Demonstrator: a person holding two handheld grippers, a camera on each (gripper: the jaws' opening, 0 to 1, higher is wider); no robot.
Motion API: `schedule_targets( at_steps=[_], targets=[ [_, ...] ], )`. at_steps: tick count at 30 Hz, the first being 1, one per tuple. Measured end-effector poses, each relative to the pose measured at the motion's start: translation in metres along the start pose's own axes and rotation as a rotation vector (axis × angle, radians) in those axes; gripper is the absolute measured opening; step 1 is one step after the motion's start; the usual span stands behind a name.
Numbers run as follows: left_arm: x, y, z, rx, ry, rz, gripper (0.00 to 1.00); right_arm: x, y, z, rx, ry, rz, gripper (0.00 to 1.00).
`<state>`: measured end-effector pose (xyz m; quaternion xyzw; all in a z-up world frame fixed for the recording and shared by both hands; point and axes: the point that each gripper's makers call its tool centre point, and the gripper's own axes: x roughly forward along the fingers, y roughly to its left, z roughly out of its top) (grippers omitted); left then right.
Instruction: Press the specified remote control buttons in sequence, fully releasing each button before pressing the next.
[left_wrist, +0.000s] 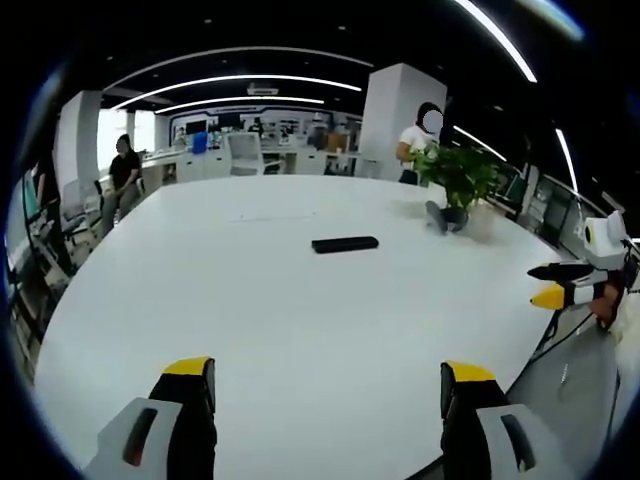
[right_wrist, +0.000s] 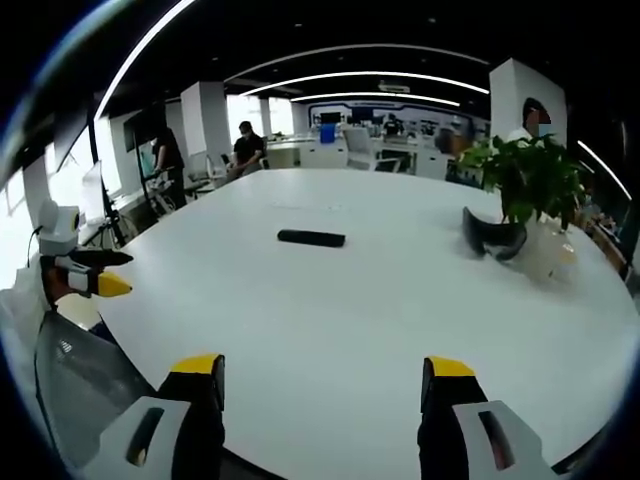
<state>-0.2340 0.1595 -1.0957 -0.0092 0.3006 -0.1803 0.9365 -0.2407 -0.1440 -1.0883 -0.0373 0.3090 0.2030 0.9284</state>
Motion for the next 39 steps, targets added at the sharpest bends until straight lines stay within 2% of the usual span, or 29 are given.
schedule_targets(
  at_steps=[39],
  targets=[
    [0.0013,-0.0007,-0.0030,0.013,0.016,-0.010,0.96,-0.0016,-0.0009,-0.0005,-0.008,0.003,-0.006,0.79]
  ],
)
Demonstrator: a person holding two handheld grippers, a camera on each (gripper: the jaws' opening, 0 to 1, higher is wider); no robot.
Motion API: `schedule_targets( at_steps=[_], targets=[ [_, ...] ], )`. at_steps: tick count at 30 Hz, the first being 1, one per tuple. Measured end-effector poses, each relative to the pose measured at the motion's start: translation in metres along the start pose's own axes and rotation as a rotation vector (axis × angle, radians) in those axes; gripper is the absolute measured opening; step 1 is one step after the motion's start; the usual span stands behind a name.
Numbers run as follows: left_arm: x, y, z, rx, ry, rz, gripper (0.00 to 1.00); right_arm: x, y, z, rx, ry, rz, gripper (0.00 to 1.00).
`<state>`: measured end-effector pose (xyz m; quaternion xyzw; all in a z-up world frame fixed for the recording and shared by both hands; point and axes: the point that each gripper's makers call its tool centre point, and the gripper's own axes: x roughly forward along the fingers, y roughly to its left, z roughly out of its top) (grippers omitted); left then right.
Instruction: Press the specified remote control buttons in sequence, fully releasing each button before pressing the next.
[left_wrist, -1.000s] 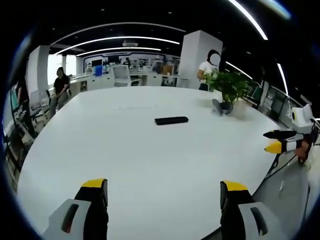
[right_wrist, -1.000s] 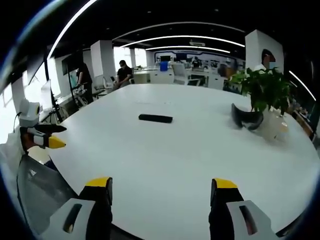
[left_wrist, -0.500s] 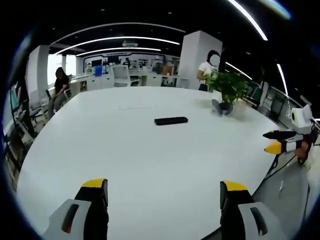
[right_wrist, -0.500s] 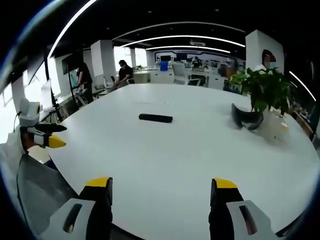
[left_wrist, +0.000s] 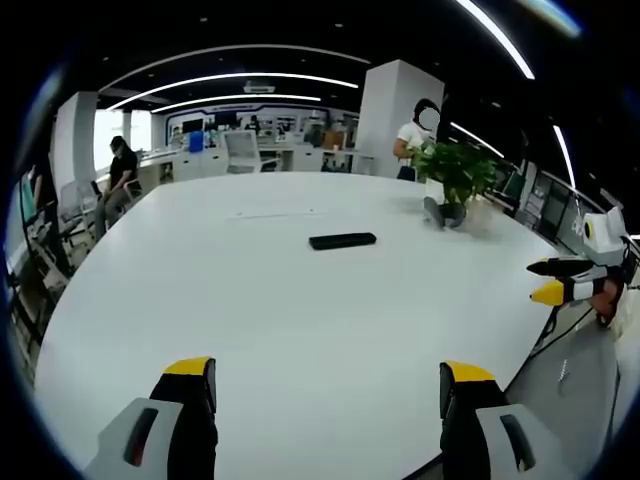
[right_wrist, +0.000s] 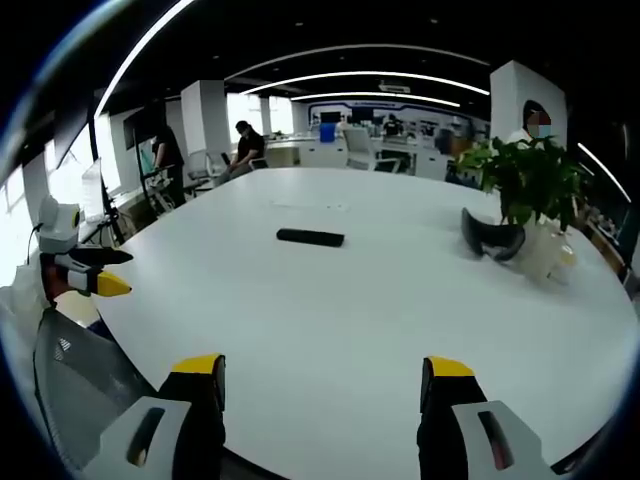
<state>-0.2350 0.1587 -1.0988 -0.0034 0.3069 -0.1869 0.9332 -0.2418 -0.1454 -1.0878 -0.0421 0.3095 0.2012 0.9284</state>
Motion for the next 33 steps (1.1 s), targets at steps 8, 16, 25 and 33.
schedule_targets(
  at_steps=[8,16,25,33],
  targets=[
    [-0.0005,-0.0003,0.0010,0.004,0.001,0.000,0.96,0.0010,-0.0006,0.0000,0.000,0.001,0.000,0.79],
    [0.0001,-0.0010,0.0013,0.008,0.005,-0.001,0.96,0.0010,0.0002,0.0006,-0.005,0.000,0.003,0.79],
    [0.0000,-0.0014,0.0007,0.007,0.005,0.000,0.96,0.0012,-0.0007,-0.0014,-0.005,0.005,0.001,0.78],
    [0.0005,-0.0012,-0.0006,0.007,0.007,-0.001,0.95,0.0011,-0.0010,-0.0022,-0.006,0.009,-0.001,0.78]
  ],
)
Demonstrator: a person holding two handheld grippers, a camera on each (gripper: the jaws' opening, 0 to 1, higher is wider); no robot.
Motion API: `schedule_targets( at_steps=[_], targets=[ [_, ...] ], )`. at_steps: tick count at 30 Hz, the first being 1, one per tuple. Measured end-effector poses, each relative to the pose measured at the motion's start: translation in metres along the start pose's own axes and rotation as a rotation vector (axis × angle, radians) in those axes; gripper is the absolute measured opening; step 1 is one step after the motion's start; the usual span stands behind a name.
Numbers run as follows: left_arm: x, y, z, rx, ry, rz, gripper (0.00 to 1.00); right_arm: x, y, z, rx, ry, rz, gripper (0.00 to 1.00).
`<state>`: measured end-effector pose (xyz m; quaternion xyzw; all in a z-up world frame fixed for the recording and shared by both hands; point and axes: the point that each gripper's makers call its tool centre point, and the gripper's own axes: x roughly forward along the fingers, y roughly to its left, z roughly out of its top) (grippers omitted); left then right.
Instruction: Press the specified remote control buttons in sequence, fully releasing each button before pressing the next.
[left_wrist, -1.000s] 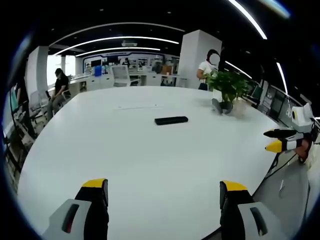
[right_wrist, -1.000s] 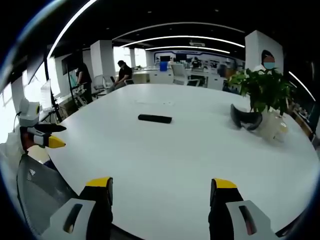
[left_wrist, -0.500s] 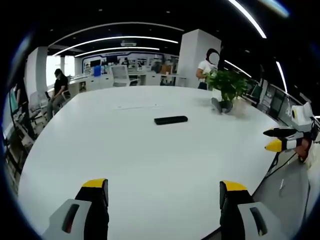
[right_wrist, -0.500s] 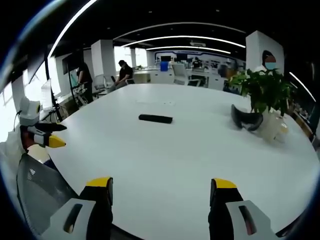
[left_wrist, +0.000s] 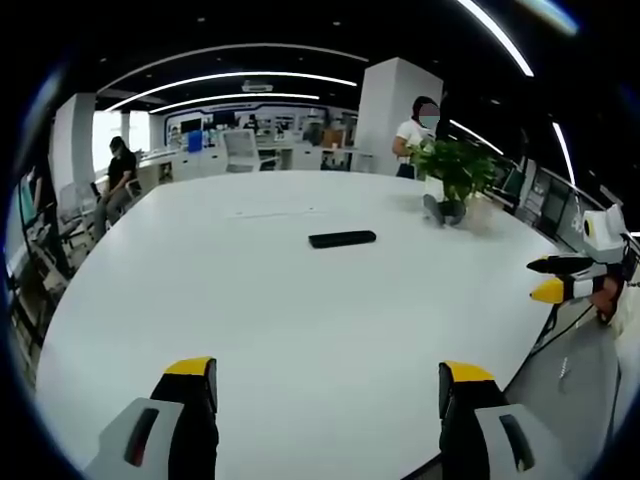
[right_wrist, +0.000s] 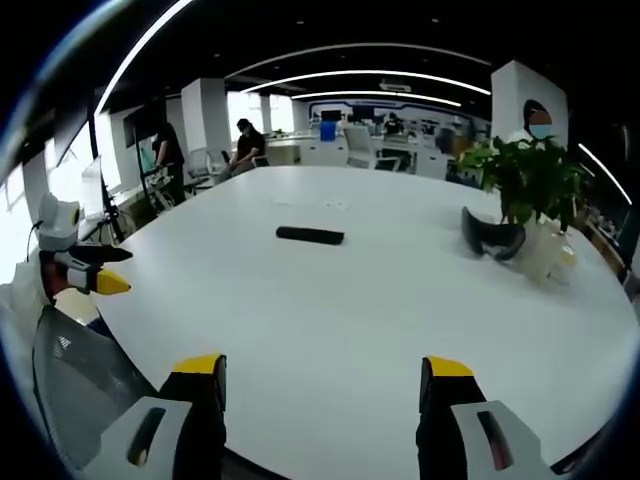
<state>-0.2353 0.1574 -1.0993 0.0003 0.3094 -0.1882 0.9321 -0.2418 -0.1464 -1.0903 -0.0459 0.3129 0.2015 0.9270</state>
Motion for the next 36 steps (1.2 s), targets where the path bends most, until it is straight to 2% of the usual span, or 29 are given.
schedule_targets(
  at_steps=[36],
  targets=[
    [0.0006,-0.0003,-0.0042,-0.001,0.008,-0.006,0.95,0.0018,0.0033,-0.0017,-0.012,0.010,0.008,0.78]
  ],
)
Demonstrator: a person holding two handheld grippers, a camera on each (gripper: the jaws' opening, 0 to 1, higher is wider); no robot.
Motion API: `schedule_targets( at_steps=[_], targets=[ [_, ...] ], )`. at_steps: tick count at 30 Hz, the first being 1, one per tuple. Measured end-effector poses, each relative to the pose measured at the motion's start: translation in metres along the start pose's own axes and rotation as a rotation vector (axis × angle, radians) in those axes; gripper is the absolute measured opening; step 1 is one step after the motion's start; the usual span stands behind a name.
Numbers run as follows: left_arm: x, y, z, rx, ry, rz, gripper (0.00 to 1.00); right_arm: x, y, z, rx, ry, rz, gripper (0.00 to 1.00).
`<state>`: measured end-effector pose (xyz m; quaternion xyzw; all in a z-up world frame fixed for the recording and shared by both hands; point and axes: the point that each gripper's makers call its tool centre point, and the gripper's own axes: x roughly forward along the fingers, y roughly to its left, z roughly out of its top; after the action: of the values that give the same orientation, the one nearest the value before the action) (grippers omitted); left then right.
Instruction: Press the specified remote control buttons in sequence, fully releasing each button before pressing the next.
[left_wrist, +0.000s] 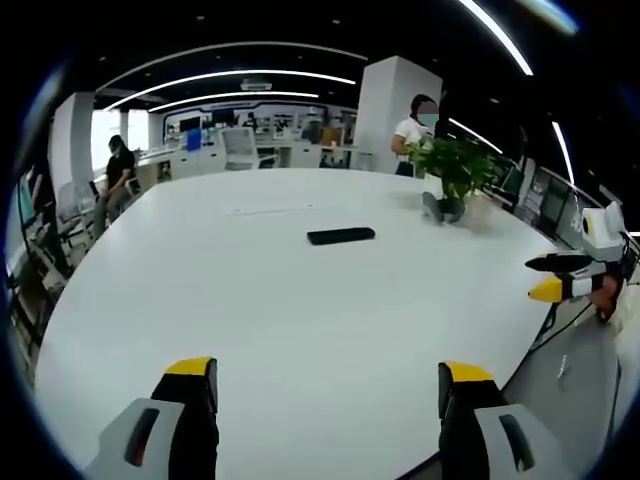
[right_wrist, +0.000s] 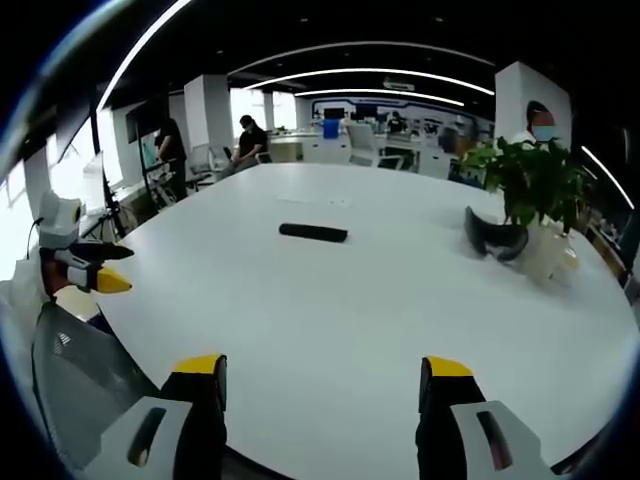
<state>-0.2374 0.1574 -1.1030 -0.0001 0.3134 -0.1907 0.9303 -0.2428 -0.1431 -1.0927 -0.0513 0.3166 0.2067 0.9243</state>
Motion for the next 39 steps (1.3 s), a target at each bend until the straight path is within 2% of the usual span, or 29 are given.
schedule_targets(
  at_steps=[39],
  targets=[
    [0.0011,0.0006,0.0001,-0.001,-0.006,0.006,0.94,0.0015,0.0027,-0.0007,-0.018,0.014,0.010,0.77]
  ],
)
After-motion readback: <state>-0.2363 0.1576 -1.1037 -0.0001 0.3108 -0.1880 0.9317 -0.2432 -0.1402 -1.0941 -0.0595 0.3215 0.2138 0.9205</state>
